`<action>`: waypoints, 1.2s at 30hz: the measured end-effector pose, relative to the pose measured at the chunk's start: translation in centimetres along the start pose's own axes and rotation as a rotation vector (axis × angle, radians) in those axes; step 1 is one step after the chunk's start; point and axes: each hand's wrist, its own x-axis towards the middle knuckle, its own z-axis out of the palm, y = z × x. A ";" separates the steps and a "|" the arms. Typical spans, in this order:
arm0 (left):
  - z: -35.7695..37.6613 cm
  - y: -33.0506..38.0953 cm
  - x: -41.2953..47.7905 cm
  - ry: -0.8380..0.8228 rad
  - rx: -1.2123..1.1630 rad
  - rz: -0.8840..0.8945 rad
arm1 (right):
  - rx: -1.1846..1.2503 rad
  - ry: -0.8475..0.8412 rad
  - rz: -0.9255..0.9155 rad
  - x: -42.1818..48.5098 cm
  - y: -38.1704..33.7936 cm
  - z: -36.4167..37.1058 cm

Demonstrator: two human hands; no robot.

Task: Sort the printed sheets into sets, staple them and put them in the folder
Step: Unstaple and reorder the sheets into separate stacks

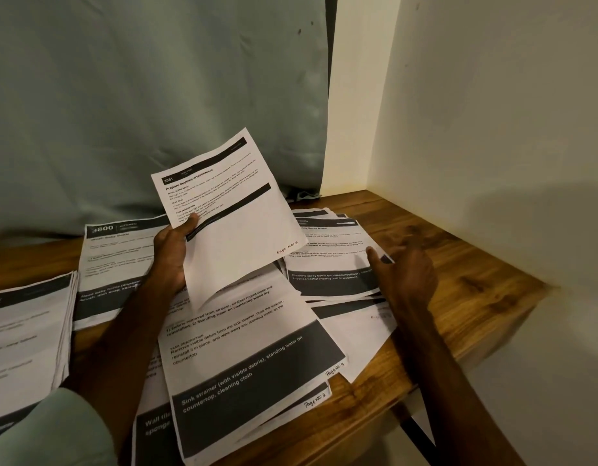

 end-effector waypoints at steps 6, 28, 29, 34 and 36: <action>-0.1 -0.2 0.2 -0.006 0.002 0.006 | -0.041 -0.149 -0.062 0.2 0.9 1.5; 0.1 -0.1 0.2 -0.023 -0.060 0.006 | 0.478 0.079 -0.018 0.6 1.8 0.4; 0.2 -0.1 0.2 -0.027 -0.079 0.002 | 0.502 0.063 -0.038 0.7 1.7 0.5; -0.6 0.1 0.6 -0.105 -0.192 -0.058 | 0.508 0.075 -0.046 1.3 1.4 0.9; -1.0 0.3 0.9 -0.154 -0.224 -0.094 | 0.551 0.115 0.000 1.7 1.1 0.6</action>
